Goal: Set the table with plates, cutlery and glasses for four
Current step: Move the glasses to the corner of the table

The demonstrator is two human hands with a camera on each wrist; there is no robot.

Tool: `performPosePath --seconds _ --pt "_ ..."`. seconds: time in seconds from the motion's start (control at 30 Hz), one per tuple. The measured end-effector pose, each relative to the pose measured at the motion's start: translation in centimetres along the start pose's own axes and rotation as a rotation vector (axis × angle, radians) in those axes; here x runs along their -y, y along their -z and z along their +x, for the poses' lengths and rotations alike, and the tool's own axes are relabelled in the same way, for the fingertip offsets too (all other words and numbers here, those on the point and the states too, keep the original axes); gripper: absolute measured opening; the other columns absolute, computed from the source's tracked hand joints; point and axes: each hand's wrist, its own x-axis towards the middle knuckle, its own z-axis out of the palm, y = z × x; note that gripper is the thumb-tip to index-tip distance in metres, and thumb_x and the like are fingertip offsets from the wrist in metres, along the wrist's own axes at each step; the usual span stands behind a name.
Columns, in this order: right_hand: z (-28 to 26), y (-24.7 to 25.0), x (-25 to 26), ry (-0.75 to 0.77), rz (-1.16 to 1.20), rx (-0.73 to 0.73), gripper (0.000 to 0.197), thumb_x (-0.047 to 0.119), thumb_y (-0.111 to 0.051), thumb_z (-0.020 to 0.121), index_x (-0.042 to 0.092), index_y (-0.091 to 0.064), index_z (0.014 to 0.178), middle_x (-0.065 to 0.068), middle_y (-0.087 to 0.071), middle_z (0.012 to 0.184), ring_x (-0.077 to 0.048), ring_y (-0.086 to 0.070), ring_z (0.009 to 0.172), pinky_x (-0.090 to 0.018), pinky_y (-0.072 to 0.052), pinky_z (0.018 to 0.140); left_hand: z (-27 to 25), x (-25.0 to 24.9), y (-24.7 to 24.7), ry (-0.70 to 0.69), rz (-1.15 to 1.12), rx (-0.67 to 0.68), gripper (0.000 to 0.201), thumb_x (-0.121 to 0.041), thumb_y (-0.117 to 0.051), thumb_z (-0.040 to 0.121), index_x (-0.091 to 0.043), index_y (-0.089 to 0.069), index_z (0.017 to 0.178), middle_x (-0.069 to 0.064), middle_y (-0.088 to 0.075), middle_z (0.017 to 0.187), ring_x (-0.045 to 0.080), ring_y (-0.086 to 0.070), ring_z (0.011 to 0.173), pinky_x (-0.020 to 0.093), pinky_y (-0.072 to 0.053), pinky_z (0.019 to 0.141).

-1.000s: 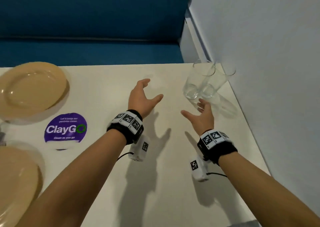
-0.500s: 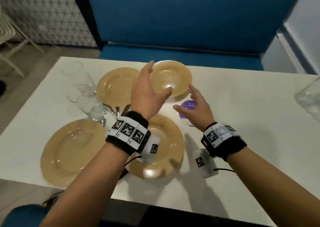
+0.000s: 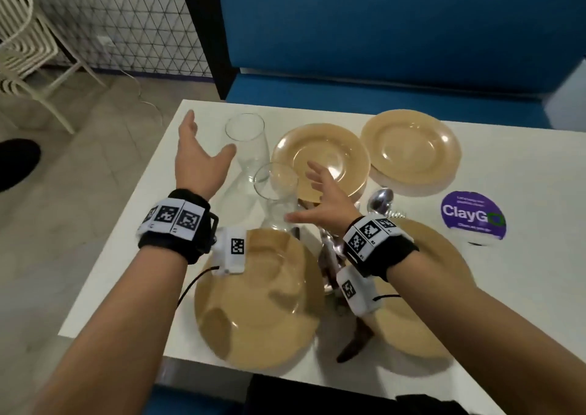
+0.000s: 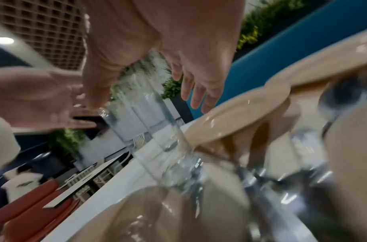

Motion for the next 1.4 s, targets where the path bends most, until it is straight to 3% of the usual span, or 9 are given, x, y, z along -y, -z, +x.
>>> performPosePath --seconds 0.1,0.2,0.27,0.4,0.57,0.77,1.13,1.3,1.4 --pt "1.4 -3.5 -0.2 -0.018 0.012 -0.048 0.111 0.024 -0.091 0.053 0.03 -0.026 0.143 0.004 -0.043 0.142 -0.014 -0.041 0.131 -0.035 -0.037 0.109 2.8 3.4 -0.2 0.089 0.01 0.193 0.099 -0.021 -0.077 0.076 -0.02 -0.012 0.15 0.008 -0.028 0.154 0.021 -0.033 0.139 0.036 -0.031 0.113" --pt "2.1 -5.3 -0.2 -0.009 0.068 -0.204 0.095 0.017 -0.09 0.055 0.029 -0.039 0.135 0.008 -0.053 0.124 -0.008 -0.048 0.121 -0.022 -0.042 0.1 4.9 5.1 -2.0 0.129 -0.037 0.334 0.105 -0.024 -0.082 0.071 -0.021 -0.013 0.15 0.006 -0.031 0.153 0.022 -0.034 0.138 0.036 -0.033 0.111" --pt "2.3 -5.9 -0.2 -0.001 0.078 -0.269 0.088 0.015 -0.09 0.055 0.03 -0.044 0.129 0.011 -0.055 0.118 -0.005 -0.051 0.117 -0.017 -0.043 0.095 5.9 5.6 -3.3 0.124 -0.077 0.365 0.101 -0.026 -0.084 0.068 -0.022 -0.021 0.147 0.004 -0.036 0.15 0.021 -0.036 0.137 0.037 -0.034 0.111" --pt "2.5 -6.6 -0.3 0.0 0.082 -0.321 0.083 0.015 -0.09 0.053 0.029 -0.048 0.124 0.014 -0.058 0.113 -0.005 -0.055 0.114 -0.025 -0.047 0.099 6.7 6.0 -5.0 0.071 -0.121 0.377 0.087 -0.025 -0.085 0.067 -0.024 -0.035 0.139 0.003 -0.044 0.143 0.018 -0.042 0.13 0.031 -0.037 0.107" --pt "1.9 -6.2 0.2 0.04 0.171 -0.371 0.078 0.005 -0.086 0.058 0.024 -0.049 0.124 0.012 -0.057 0.112 0.007 -0.051 0.105 0.002 -0.042 0.08 6.8 6.1 -5.8 0.029 -0.129 0.368 0.076 -0.024 -0.084 0.067 -0.016 -0.036 0.126 -0.003 -0.05 0.125 0.019 -0.05 0.118 0.024 -0.04 0.091" --pt "1.5 -2.8 1.9 0.098 0.194 -0.474 0.08 0.014 -0.088 0.057 0.026 -0.048 0.125 0.014 -0.057 0.114 -0.006 -0.055 0.111 -0.024 -0.047 0.093 5.4 4.3 -4.7 -0.122 -0.116 0.289 0.068 -0.032 -0.085 0.063 -0.024 -0.037 0.111 -0.009 -0.053 0.113 0.017 -0.056 0.108 0.029 -0.048 0.087" --pt "-3.5 12.0 -2.3 0.132 0.201 -0.67 0.076 0.02 -0.088 0.058 0.035 -0.047 0.12 0.01 -0.056 0.117 -0.009 -0.055 0.106 -0.02 -0.047 0.084 -3.1 -5.5 -14.7 -0.246 -0.194 0.39 0.063 -0.031 -0.086 0.061 -0.027 -0.039 0.104 -0.009 -0.055 0.106 0.013 -0.06 0.096 0.018 -0.049 0.077" --pt "-10.0 24.8 -8.4 0.084 0.158 -0.758 0.074 0.016 -0.087 0.058 0.028 -0.049 0.121 0.006 -0.056 0.115 -0.013 -0.054 0.103 -0.014 -0.044 0.081 -11.7 -12.0 -24.7 -0.188 -0.294 0.441 0.071 -0.033 -0.086 0.062 -0.021 -0.039 0.114 -0.009 -0.056 0.11 0.016 -0.059 0.104 0.032 -0.051 0.086" --pt "-12.8 30.9 -11.8 0.014 0.151 -0.842 0.074 0.016 -0.086 0.059 0.027 -0.049 0.122 0.006 -0.056 0.114 -0.015 -0.054 0.103 -0.023 -0.046 0.087 -15.0 -15.1 -29.7 -0.154 -0.331 0.49 0.072 -0.036 -0.086 0.059 -0.023 -0.037 0.111 -0.004 -0.056 0.113 0.018 -0.06 0.105 0.032 -0.052 0.086"
